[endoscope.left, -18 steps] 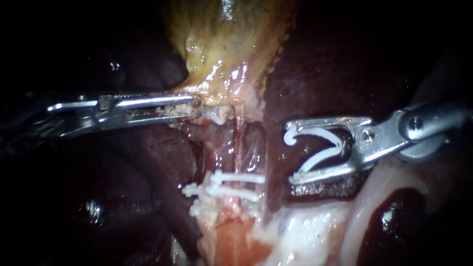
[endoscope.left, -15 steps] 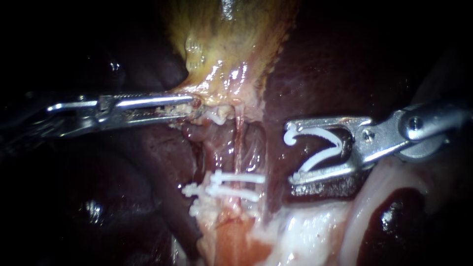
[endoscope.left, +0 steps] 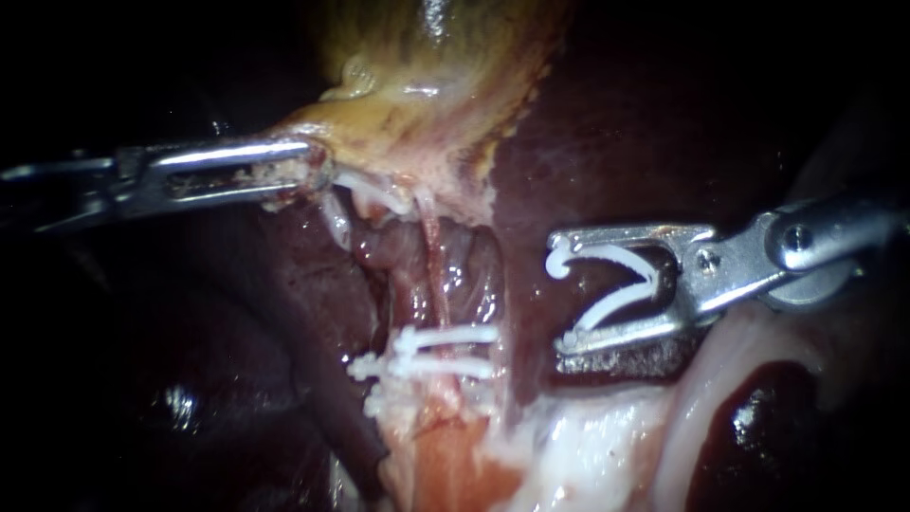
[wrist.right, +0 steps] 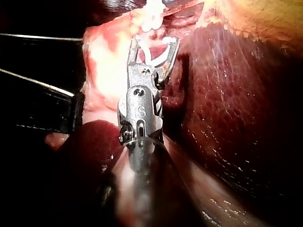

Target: Clipping third clip right tube

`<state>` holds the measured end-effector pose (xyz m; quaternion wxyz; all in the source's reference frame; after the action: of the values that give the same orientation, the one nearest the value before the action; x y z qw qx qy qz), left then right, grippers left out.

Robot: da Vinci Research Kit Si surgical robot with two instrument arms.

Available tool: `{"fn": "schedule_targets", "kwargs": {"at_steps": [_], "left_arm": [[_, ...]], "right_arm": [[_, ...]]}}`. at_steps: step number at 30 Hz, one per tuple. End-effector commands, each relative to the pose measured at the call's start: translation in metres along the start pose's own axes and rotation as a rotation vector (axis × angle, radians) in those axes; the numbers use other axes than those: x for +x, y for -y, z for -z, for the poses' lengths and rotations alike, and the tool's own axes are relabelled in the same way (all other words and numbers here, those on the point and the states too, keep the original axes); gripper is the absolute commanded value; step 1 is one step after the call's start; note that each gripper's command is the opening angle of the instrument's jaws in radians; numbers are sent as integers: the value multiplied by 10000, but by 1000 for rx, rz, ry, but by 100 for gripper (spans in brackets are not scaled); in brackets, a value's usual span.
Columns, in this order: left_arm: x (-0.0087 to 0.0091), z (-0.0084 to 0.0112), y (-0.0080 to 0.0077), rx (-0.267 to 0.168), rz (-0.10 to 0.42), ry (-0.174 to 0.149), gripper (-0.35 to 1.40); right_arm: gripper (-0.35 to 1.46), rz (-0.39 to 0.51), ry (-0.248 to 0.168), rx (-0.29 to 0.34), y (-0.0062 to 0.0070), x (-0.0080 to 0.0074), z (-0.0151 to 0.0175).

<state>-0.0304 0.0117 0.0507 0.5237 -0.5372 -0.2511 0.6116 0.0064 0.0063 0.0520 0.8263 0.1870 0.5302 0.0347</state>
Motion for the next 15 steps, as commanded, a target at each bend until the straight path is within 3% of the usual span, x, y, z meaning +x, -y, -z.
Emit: {"fn": "schedule_targets", "kwargs": {"at_steps": [1,15], "left_arm": [[2,2,-3,-5,-6,-7,-35],[11,24,-8,-5,-5,-22,-35]], "right_arm": [[50,-1,0,0,0,0,0],[50,4,3,0,-1,2,0]]}}
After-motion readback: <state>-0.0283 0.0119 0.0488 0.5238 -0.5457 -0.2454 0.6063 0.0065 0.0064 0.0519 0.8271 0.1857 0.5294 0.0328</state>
